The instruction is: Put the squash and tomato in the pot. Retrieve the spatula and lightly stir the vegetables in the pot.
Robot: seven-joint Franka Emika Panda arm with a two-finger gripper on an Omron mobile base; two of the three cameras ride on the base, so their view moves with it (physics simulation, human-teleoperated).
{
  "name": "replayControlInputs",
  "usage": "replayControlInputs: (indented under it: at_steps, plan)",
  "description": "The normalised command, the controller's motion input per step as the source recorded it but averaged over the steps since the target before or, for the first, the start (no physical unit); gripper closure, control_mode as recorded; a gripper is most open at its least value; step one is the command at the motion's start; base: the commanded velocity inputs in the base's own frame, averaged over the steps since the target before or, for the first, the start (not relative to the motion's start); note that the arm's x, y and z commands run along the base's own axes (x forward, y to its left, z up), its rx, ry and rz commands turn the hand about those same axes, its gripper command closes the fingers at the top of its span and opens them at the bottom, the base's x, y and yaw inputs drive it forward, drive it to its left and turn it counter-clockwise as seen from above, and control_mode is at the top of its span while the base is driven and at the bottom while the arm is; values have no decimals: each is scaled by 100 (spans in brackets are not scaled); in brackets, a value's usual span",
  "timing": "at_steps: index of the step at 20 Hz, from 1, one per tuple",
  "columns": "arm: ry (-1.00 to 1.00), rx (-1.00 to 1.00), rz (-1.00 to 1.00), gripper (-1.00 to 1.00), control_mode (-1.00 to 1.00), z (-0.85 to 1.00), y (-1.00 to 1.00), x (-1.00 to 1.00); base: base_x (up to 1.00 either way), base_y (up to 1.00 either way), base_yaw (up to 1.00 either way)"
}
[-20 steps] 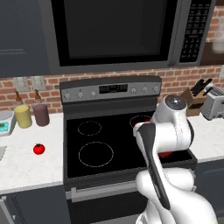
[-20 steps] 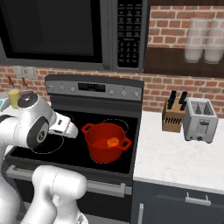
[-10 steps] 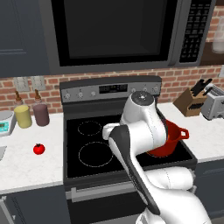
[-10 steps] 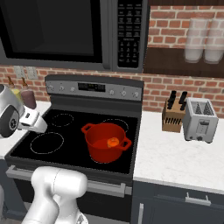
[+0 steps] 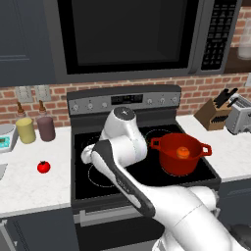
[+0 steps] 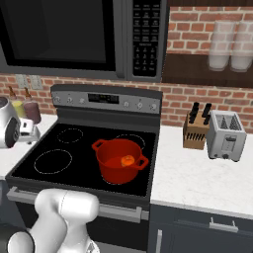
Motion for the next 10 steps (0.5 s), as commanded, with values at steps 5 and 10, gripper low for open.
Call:
replayControlInputs:
  at_steps: [5, 10]
  plan:
    - [0, -2, 35, -100, -100, -29, 100, 71, 0, 0, 0]
    - [-5, -6, 21, -100, -100, -29, 100, 81, 0, 0, 0]
